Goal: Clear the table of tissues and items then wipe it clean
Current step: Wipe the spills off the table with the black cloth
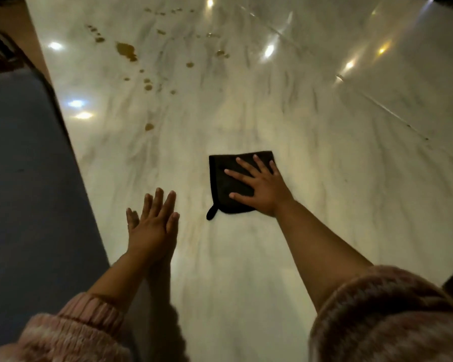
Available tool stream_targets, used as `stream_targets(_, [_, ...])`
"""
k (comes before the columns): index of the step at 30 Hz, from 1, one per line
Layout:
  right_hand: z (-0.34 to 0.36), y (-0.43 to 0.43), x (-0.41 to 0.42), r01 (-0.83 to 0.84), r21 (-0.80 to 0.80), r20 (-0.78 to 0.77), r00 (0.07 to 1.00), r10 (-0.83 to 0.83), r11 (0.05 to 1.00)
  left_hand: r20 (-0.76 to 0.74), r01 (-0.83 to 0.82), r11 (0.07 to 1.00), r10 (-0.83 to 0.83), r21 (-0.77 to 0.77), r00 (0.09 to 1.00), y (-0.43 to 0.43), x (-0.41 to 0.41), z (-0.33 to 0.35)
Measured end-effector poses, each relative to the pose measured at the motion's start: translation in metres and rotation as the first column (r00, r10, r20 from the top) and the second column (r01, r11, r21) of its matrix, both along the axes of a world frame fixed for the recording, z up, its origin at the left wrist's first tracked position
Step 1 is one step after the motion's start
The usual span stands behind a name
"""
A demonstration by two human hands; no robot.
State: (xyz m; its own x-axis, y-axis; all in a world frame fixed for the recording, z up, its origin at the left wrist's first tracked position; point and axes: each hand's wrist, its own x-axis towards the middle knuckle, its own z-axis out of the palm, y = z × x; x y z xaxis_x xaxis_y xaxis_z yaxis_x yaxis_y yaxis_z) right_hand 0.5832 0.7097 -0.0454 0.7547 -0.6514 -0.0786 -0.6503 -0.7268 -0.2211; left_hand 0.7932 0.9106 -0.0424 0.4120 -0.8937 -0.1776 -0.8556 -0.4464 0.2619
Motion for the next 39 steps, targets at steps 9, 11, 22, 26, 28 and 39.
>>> stream_targets(9, [0.001,-0.132,0.001,0.398,0.007,-0.034,0.917,-0.397,0.918,0.034,0.2,0.979,-0.201,0.028,0.979,-0.137,0.03,-0.001])
stream_targets(11, [0.0,-0.149,-0.012,0.506,0.012,-0.033,0.862,-0.506,0.862,0.047,0.238,0.97,-0.241,0.051,0.969,-0.159,0.028,-0.001])
stream_targets(22, [0.001,-0.127,-0.12,0.856,-0.013,-0.099,0.513,-0.853,0.516,0.006,0.309,0.948,-0.31,0.082,0.951,-0.175,0.006,-0.002])
stream_targets(26, [0.003,-0.079,-0.135,0.865,-0.016,-0.107,0.496,-0.862,0.501,-0.019,0.339,0.935,-0.339,0.101,0.94,-0.156,-0.002,0.001])
stream_targets(28, [0.003,-0.05,-0.137,0.867,-0.008,-0.119,0.495,-0.861,0.499,-0.034,0.347,0.931,-0.346,0.115,0.938,-0.147,-0.005,0.003])
stream_targets(39, [0.008,0.089,-0.117,0.938,0.007,-0.143,0.343,-0.928,0.345,-0.024,0.576,0.799,-0.581,0.17,0.813,-0.132,0.022,0.018])
